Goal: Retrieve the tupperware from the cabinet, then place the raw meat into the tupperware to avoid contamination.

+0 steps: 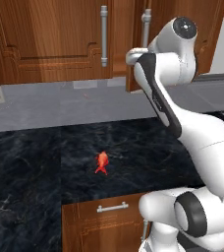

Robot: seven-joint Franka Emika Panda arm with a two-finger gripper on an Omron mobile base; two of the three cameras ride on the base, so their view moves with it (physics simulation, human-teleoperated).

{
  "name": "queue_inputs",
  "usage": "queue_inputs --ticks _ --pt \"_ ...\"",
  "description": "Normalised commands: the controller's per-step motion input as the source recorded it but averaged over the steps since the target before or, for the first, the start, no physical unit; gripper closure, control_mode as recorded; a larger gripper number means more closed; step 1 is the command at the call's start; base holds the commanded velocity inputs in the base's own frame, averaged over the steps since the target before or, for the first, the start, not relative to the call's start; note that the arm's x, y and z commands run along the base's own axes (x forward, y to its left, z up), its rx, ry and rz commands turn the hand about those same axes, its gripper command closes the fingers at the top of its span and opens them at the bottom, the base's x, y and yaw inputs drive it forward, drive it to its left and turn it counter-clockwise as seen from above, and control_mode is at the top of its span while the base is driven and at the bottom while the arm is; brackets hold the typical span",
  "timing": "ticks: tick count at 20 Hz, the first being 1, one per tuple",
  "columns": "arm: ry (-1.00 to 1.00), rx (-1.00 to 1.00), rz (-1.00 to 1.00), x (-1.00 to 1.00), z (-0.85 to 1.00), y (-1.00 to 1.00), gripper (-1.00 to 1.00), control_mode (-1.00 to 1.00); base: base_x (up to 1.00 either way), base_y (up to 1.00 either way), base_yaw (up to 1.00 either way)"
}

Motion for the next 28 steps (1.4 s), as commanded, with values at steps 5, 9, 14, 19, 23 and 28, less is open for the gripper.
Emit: queue_inputs --ticks 5,9,14,19,23,28 --pt "-0.05 0.06 0.00 -0.59 0.08 -0.67 1.00 -1.00 0.00 0.00 0.00" --pt "-0.02 0.06 0.00 -0.40 0.15 -0.67 1.00 -1.00 0.00 0.00 0.00" --pt "-0.05 0.08 0.01 -0.41 0.12 -0.69 1.00 -1.00 0.00 0.00 0.00" --pt "-0.08 0.09 0.01 -0.45 0.14 -0.74 1.00 -1.00 0.00 0.00 0.00" --pt "-0.11 0.08 0.03 -0.54 0.18 -0.78 1.00 -1.00 0.00 0.00 0.00" --pt "-0.13 0.08 0.10 -0.49 0.18 -0.96 1.00 -1.00 0.00 0.00 0.00"
